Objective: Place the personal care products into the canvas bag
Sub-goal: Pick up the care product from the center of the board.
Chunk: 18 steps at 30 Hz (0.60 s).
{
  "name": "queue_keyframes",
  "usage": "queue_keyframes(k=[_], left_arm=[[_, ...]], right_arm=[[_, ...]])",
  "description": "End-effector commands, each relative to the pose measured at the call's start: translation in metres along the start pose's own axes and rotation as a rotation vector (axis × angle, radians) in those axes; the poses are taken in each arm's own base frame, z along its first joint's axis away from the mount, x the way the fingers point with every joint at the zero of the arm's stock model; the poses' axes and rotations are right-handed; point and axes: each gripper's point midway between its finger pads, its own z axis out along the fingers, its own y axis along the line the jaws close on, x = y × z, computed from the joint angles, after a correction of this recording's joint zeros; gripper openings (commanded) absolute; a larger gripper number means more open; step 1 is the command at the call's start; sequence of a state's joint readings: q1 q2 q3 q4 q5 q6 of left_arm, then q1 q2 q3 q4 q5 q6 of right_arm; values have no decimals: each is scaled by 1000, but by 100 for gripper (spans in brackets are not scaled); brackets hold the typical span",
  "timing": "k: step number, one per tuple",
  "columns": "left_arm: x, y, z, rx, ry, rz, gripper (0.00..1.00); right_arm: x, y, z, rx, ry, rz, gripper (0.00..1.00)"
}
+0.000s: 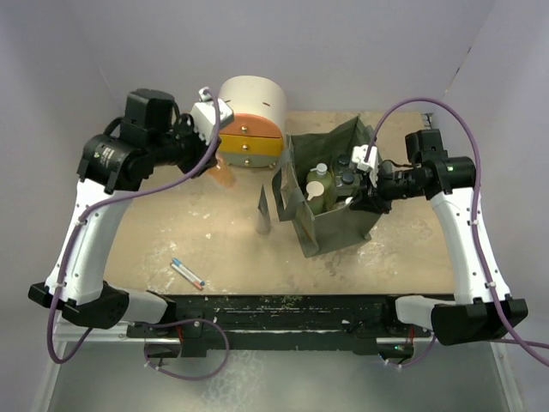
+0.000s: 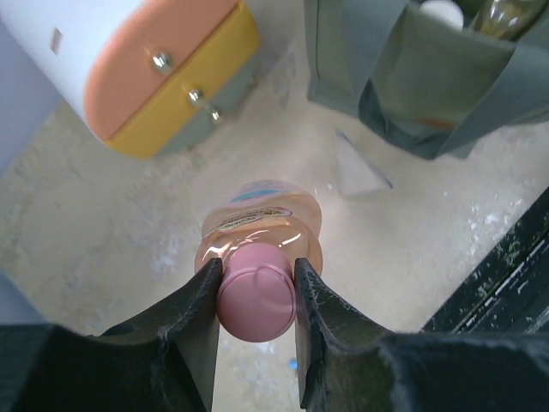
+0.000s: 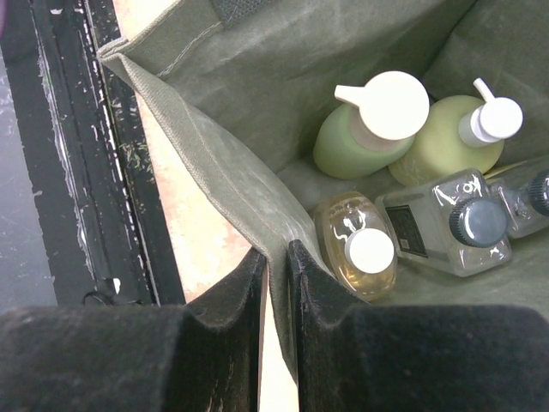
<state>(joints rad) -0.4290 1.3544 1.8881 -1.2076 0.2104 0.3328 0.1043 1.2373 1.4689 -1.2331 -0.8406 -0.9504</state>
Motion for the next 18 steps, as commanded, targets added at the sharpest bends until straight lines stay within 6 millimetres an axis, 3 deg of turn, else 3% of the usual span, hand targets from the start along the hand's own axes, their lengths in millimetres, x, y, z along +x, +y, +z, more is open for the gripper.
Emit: queue_keyframes(k=[1,5,9,13,18], left_arm=[[-93,6,-43,-24,-317,80,0],[-142,-4,-57,7,-453,97,0],[-179,-29,-55,37,-528,143,0],[-209,-45,-59,85,-623,132,0],[-241,-58,-87,139,-768,84,0]], right_arm=[[-11,4,-1,-30,-35,5,18],[-8,1,2,-34,-25,14,18],[-7,-1,4,-42,-24,19,18],[-6,0,4,-44,-21,21,18],[-1,2,5,-44,-16,24,18]])
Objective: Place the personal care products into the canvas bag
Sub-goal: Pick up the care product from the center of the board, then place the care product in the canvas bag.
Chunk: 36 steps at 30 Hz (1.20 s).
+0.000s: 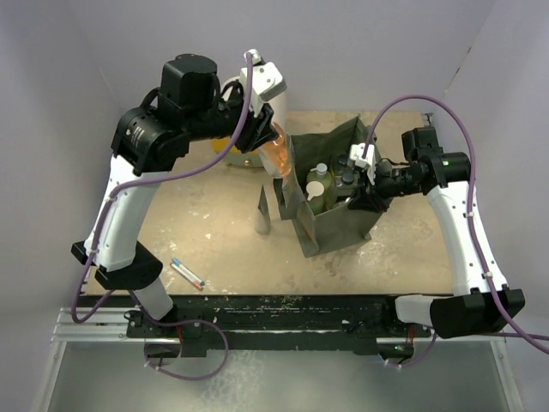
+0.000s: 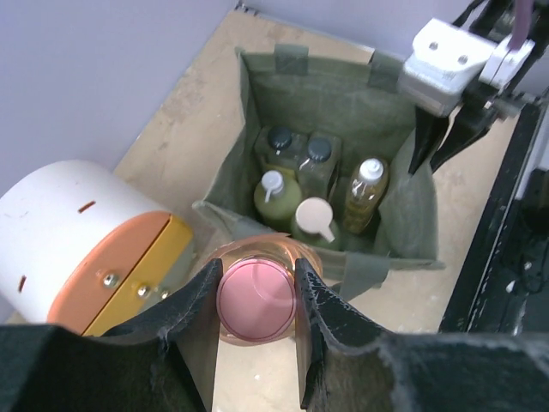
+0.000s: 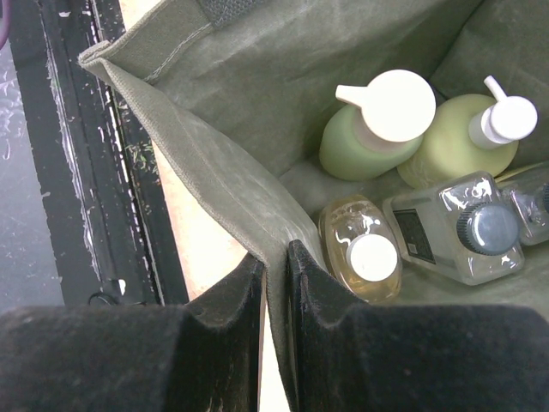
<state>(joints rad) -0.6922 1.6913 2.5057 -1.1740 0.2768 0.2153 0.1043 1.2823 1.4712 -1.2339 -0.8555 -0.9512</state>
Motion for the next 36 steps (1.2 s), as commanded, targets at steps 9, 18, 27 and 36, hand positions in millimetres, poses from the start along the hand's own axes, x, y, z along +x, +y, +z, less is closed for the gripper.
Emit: queue_keyframes(k=[9,18,27,36], left_arm=[[-147,-7,-64,-7,-562,-19,0],[-153,-15,-18,51,-566,-62,0],[-145,-42,35,92,-516,-94,0],[-129,-66,60,201,-461,-143,0]], right_arm=[[-2,8,-1,-12,-15,2,18],[-1,9,-2,-10,-13,2,18],[0,16,-1,-17,-28,-5,17],[-1,25,0,-31,-61,-22,13]])
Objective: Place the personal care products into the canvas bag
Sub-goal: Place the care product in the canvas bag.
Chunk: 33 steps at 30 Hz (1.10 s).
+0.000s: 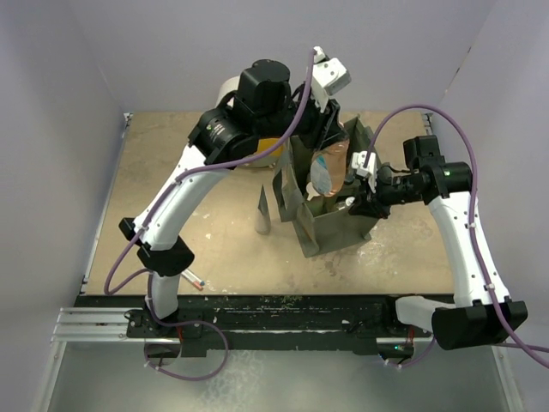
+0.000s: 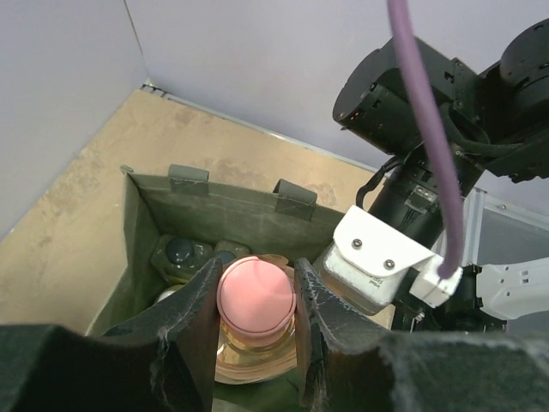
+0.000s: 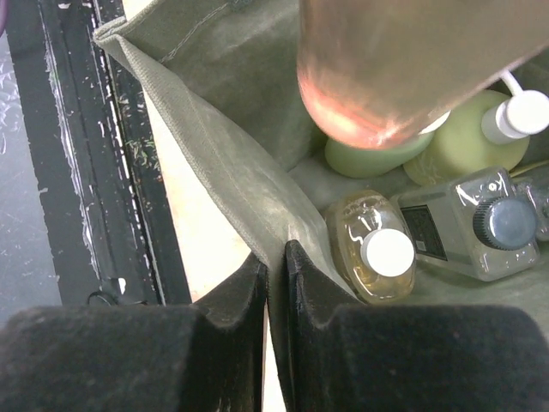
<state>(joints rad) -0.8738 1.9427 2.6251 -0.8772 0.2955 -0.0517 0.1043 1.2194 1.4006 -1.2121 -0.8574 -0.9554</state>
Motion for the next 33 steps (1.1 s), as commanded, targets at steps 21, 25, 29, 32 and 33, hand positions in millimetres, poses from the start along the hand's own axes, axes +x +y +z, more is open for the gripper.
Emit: queue_keyframes(k=[21,25,29,32,33], left_arm=[[-41,-42,-7,224,-204,-13,0],[-34,-41,1,230,-195,-33,0],[-26,-38,11,222,-185,-56,0],[-23,-36,19,228,-189,-68,0],[-22,-36,22,231,-193,-71,0]], right_arm=[[-38,29,-10,-78,-199,-41,0],[-37,29,-10,-77,-202,-39,0],[-38,30,-12,-76,-215,-41,0],[-37,30,-12,-74,-214,-38,0],[-37,31,-12,-76,-213,-34,0]])
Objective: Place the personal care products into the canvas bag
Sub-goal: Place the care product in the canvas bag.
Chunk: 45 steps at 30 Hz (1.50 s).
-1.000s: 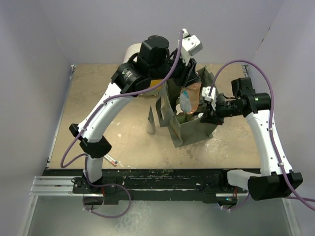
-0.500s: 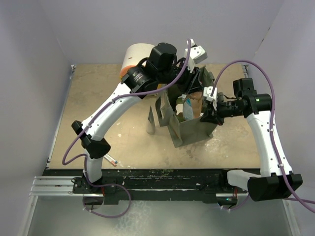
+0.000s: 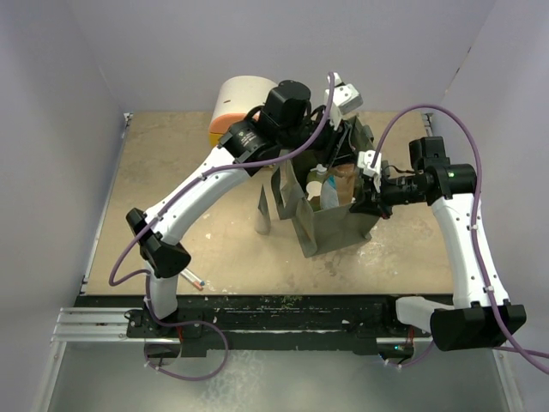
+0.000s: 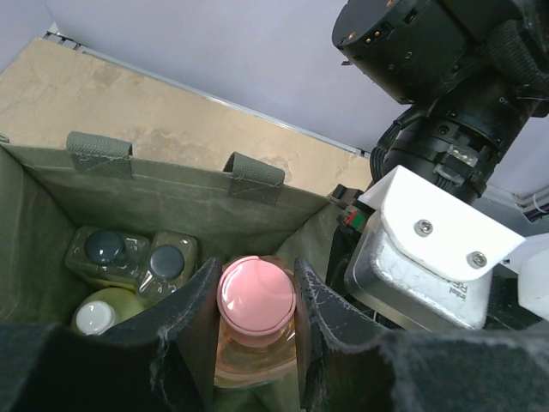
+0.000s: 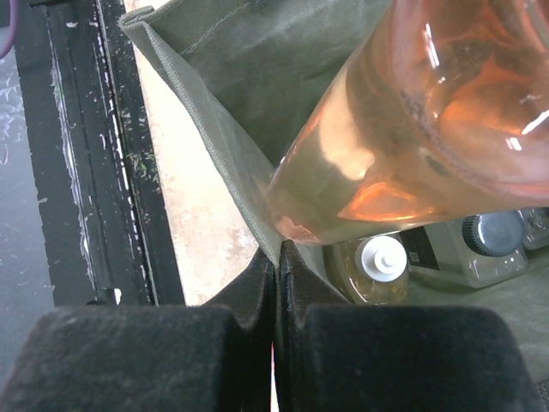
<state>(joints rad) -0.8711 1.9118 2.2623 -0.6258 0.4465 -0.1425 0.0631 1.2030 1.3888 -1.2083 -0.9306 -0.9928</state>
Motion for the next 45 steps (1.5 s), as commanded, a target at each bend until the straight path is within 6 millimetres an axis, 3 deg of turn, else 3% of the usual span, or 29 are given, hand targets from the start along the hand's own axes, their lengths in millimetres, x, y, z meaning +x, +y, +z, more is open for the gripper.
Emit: queue_keyframes(k=[1,12,22,36,45], left_arm=[[-81,-38,-28,105,-267,70,0],[-64,-36,-2,177,-254,24,0],[-39,-23,-11,153,-205,24,0],[-7,-31,-13,225,-149,65,0],[29,-35,-5,299,-92,82,0]], right_arm=[[-31,29,-6,-76,-146,-10,0],[-33,33,-6,-87,-162,-12,0],[-41,34,-10,-89,-182,-32,0],[-47,28,-12,-81,-186,-42,0],[-40,24,-10,-68,-152,-25,0]])
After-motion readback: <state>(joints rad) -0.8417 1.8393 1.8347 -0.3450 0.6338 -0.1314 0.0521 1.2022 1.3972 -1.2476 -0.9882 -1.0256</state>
